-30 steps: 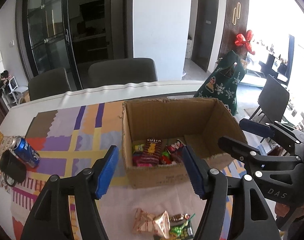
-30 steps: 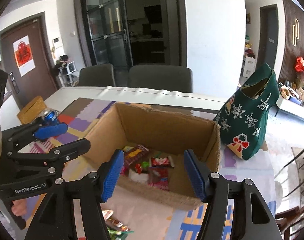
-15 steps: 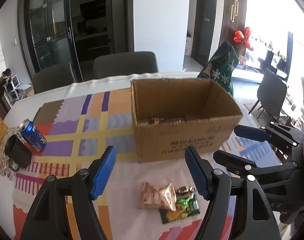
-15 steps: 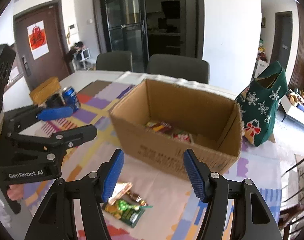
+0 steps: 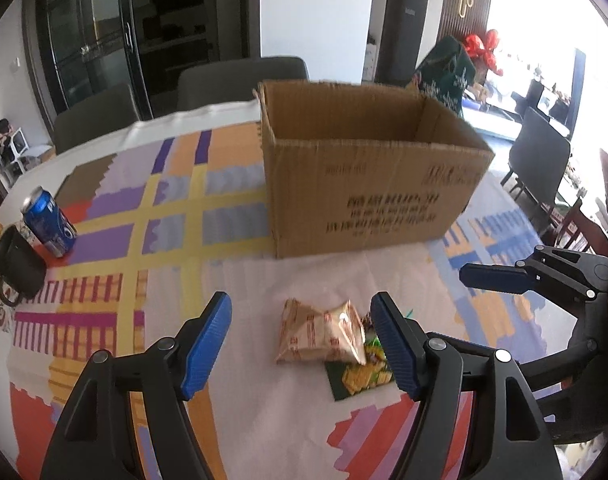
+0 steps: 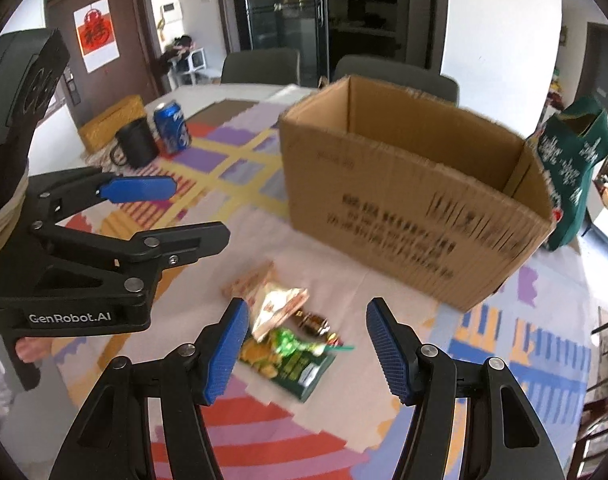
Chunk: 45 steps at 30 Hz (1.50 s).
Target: Organize snacks
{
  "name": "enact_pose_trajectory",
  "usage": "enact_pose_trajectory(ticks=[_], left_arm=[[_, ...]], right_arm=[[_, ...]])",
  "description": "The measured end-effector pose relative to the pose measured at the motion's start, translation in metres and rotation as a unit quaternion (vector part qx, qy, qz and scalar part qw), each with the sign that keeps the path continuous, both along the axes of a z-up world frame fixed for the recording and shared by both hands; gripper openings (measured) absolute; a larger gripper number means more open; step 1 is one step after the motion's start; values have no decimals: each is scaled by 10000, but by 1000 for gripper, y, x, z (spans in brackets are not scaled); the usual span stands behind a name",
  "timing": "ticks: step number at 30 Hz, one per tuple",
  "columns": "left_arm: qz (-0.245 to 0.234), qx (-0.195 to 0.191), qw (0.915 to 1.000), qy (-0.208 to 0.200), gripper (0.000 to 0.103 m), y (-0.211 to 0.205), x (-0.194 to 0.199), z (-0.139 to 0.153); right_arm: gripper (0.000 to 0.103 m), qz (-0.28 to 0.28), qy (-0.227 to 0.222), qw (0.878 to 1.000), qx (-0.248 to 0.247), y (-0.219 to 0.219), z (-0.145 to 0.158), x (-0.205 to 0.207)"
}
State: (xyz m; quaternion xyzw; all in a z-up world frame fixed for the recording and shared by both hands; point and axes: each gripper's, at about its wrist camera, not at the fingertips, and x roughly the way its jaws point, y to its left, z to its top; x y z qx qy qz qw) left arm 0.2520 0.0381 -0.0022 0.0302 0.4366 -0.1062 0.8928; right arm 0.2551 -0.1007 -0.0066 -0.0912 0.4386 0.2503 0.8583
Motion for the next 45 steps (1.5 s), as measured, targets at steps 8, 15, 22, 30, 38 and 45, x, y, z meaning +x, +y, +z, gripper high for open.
enact_pose_trajectory(ticks=[8, 15, 22, 30, 38, 45], left_arm=[[-144, -115, 9988, 445, 71, 1, 0, -31], [-236, -258, 9958, 847, 71, 2, 7, -59], [-131, -411, 9930, 1104, 71, 3, 21, -77], [-48, -560, 9899, 1305, 71, 0, 37, -91], [112, -706, 9875, 1405, 71, 2, 46, -99], [124, -751, 9878, 1358, 57, 5, 43, -96]], right_arm=[[56, 248, 402, 9989, -58, 10, -28, -5], [50, 265, 676, 9973, -56, 14, -47, -1], [42, 242, 849, 9960, -99, 17, -60, 7], [38, 277, 1004, 9946, -32, 21, -68, 15], [34, 275, 1055, 9940, -64, 23, -75, 20], [30, 209, 1005, 9947, -2, 20, -76, 22]])
